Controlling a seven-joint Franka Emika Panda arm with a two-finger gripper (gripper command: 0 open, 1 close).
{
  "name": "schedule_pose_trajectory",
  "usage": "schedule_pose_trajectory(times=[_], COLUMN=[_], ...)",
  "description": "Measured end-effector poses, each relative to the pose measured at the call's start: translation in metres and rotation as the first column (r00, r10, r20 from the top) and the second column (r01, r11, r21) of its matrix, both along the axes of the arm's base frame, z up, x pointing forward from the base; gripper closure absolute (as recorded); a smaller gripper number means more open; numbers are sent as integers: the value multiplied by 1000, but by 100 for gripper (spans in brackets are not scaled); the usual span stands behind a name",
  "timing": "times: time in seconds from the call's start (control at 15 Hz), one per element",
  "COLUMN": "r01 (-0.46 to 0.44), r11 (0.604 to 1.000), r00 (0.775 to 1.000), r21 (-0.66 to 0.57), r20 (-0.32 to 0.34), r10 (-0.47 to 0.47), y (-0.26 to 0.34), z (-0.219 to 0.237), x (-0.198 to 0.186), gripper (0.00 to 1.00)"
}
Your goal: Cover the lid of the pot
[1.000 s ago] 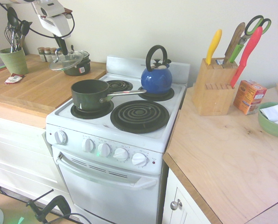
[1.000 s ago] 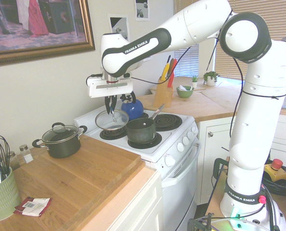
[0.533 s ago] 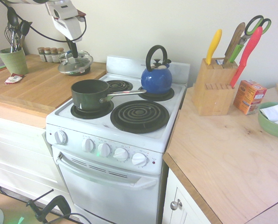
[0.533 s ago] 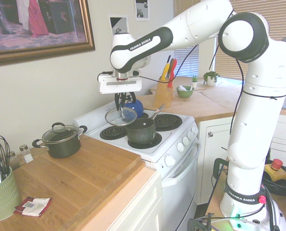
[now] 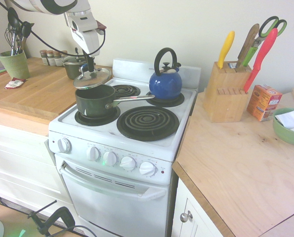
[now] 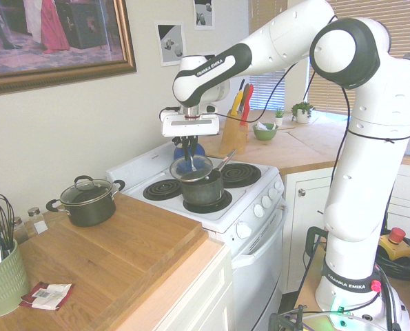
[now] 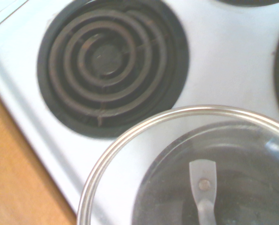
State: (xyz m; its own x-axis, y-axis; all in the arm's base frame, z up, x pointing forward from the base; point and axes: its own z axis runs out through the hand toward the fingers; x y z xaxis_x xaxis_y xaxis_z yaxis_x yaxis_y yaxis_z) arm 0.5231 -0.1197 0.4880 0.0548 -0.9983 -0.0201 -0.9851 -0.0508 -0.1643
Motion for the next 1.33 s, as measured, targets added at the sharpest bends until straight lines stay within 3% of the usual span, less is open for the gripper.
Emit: schedule_pose_trajectory(times=[0.47, 1.33], r01=[17, 12], r11=[1000, 1000], r00=[1000, 1000], r21=[9, 16], r20=[-26, -26], r10=[-17, -11], y=[-16, -14], z=[-26, -8], x=[7, -3], gripper=[100, 100])
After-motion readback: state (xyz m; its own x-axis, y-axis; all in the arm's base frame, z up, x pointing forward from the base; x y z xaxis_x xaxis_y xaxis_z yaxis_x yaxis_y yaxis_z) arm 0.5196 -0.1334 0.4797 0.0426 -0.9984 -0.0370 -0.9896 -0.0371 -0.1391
